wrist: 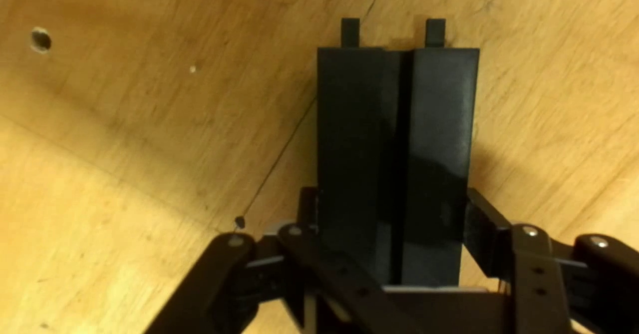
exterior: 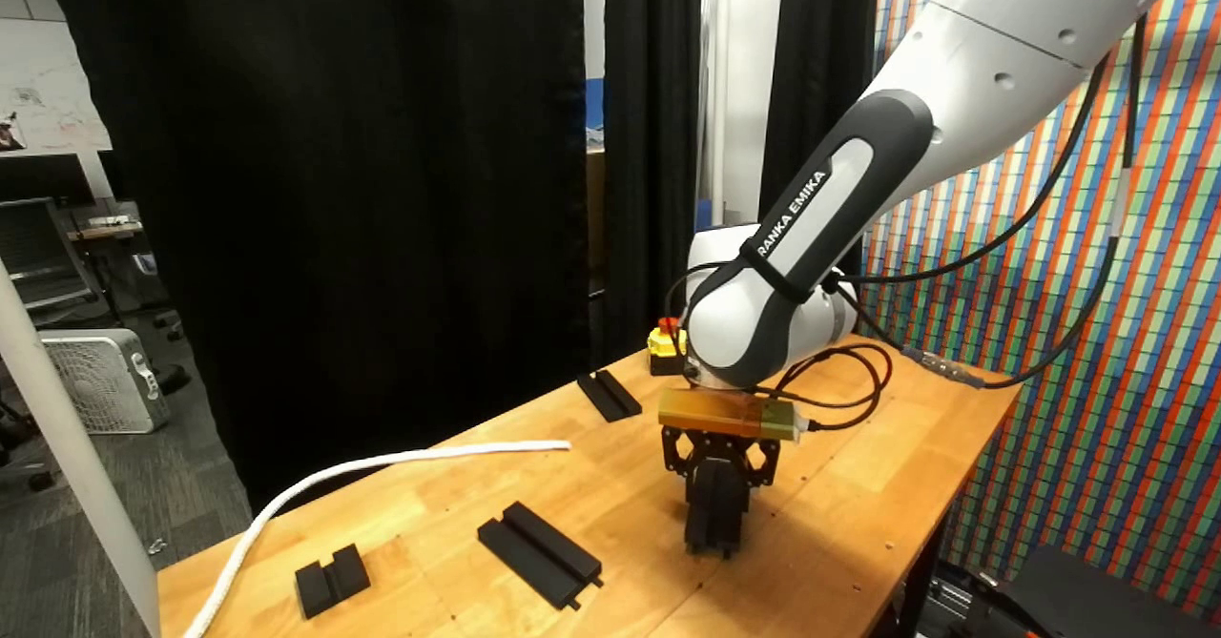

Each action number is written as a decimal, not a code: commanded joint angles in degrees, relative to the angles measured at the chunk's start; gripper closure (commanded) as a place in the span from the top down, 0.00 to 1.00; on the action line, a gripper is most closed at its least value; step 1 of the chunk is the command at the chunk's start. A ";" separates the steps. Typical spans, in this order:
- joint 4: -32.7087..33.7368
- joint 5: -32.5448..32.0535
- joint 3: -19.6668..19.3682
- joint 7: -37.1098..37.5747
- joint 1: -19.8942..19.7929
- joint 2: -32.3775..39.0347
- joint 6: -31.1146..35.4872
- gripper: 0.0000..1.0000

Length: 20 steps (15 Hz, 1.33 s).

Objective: Connect the pads

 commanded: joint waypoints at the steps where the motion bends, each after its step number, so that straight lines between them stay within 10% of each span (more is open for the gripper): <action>1: 0.52 -0.17 -0.53 -3.51 -1.46 0.00 0.91 0.45; 20: 2.13 8.93 0.28 -14.21 -2.93 2.14 1.70 0.45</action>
